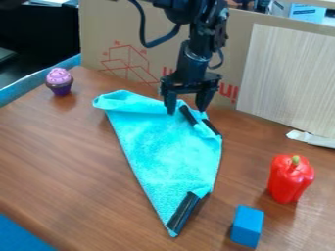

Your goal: Unfold the cloth from top right to bottom left

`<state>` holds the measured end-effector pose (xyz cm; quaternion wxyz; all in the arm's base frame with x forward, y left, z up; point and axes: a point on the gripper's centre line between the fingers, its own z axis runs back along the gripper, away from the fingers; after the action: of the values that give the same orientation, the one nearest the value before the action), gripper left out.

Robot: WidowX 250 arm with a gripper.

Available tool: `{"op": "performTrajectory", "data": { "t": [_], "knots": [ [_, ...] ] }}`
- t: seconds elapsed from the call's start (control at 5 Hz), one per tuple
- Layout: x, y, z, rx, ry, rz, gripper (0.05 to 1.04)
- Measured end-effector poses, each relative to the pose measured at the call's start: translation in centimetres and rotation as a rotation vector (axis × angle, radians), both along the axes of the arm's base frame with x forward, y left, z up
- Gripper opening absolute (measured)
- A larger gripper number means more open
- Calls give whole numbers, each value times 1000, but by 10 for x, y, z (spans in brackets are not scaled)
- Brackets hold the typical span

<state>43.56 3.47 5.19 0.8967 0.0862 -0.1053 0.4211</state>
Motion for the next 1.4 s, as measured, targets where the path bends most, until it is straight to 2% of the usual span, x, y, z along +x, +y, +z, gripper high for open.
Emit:
{"op": "performTrajectory", "data": {
  "t": [0.2, 0.4, 0.6, 0.8, 1.0, 1.2, 1.4],
  "knots": [
    [-1, -3, -8, -9, 38, -8, 958],
    [-3, -16, -14, -6, 66, -41, 663],
    [-9, -19, -17, -11, 69, -66, 380],
    [-16, -24, 8, -41, 11, -128, 168],
    [-28, -33, 37, -112, -50, -169, 77],
    [-44, -14, 57, -156, -72, -163, 64],
    [-65, 9, 56, -254, 26, -149, 64]
  ]
}}
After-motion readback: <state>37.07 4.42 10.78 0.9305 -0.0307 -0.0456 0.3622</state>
